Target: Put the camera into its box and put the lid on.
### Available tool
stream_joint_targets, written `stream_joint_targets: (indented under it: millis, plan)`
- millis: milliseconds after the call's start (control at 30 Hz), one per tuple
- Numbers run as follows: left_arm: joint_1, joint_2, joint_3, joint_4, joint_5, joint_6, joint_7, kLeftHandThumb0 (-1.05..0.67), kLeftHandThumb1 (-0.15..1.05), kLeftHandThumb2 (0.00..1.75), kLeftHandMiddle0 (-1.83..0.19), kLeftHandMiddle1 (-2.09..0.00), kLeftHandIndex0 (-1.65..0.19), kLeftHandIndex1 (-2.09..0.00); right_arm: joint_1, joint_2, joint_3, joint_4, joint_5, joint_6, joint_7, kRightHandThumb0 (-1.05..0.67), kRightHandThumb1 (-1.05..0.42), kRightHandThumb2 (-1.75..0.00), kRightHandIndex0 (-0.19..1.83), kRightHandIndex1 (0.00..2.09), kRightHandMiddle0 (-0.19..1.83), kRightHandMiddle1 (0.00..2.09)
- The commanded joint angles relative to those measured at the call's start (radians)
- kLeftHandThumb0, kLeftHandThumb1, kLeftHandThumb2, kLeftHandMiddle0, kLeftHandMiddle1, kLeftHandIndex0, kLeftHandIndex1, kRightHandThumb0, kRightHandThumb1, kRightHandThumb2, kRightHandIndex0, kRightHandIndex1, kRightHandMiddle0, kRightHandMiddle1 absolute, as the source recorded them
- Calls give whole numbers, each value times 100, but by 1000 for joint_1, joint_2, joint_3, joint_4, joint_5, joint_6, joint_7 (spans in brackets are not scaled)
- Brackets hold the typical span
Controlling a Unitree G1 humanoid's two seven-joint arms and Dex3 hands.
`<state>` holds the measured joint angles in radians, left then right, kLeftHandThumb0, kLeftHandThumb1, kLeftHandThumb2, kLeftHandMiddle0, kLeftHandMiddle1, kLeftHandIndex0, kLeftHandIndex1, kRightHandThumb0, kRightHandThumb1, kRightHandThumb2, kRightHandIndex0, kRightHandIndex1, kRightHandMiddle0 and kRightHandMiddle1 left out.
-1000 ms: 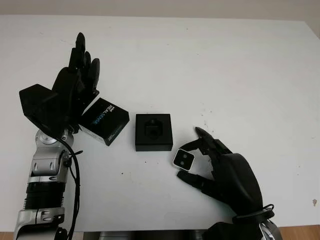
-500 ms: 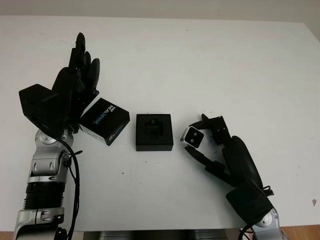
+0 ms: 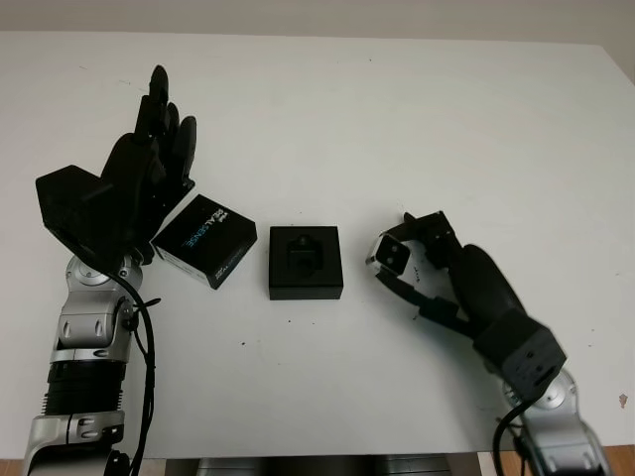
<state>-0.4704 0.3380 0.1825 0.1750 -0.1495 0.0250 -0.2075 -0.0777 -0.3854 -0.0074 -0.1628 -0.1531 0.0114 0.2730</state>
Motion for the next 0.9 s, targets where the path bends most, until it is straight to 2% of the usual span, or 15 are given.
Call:
stream_joint_targets:
  millis: [0,100,233,867]
  plan:
    - [-16,3,-1,-8,8,-2,4,-78,105,57,19,0,19,0,-55,-29,-7,-7,13,30,33,-45,-105,-25,15,4,22,198]
    - [-12,1,0,-15,8,0,3,-78,105,57,19,0,19,0,-128,-68,4,9,7,38,82,-48,-105,-26,14,4,25,200]
    - [-12,1,0,-17,11,1,4,-78,105,57,19,0,19,0,-201,-82,13,58,22,2,125,-48,-105,-24,15,5,28,194]
    - [-2,3,-1,-25,17,2,4,-78,105,58,19,0,19,0,-380,-21,81,315,84,-135,205,-58,-105,-26,14,5,41,190]
